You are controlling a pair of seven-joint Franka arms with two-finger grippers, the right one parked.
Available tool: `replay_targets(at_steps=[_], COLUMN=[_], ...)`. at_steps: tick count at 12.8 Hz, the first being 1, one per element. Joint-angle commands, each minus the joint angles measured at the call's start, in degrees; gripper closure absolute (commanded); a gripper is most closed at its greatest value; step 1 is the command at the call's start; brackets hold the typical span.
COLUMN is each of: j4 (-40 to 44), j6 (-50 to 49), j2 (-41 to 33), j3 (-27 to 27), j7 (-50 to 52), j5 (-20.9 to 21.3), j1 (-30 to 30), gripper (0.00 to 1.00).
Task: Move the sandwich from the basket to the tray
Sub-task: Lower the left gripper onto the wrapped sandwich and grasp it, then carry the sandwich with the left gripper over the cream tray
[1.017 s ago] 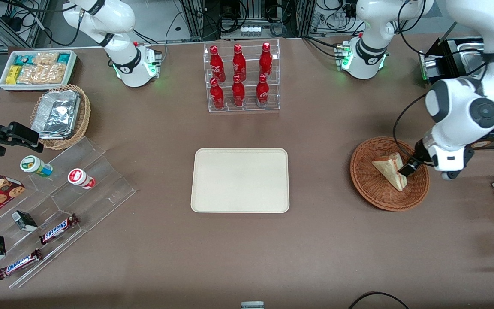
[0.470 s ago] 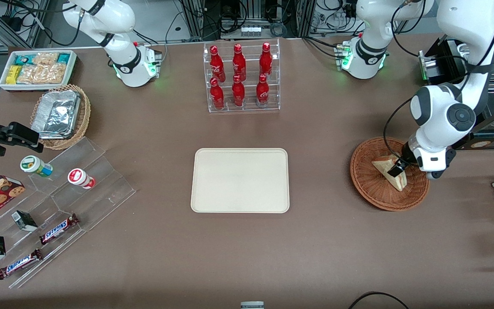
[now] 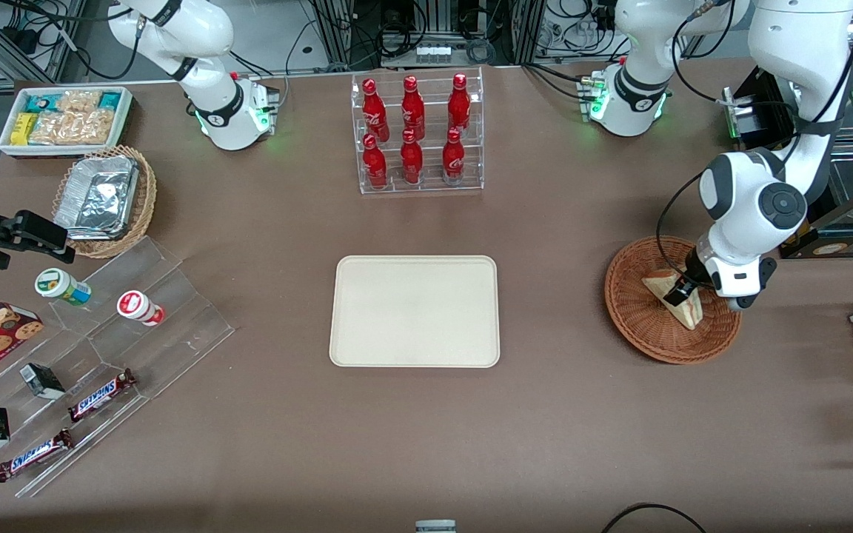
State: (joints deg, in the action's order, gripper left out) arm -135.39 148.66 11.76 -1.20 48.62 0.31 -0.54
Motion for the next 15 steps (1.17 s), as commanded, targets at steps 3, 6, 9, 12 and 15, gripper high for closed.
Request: replay_targets(at_steps=[3, 6, 9, 12, 15], j4=[4.24, 13.54, 20.77, 24.64, 25.09], j6=[-14.83, -30.66, -36.16, -35.02, -28.62], j2=[-6.9, -9.73, -9.47, -6.93, -3.86], j3=[0.15, -0.11, -0.2, -0.2, -0.2], j7=[2.27, 1.83, 3.14, 3.77, 4.9], j5=[5.82, 6.54, 5.67, 5.66, 5.93], j1=[4.75, 9.92, 17.92, 26.01, 32.08], gripper=[0.95, 0.96, 0.95, 0.95, 0.95])
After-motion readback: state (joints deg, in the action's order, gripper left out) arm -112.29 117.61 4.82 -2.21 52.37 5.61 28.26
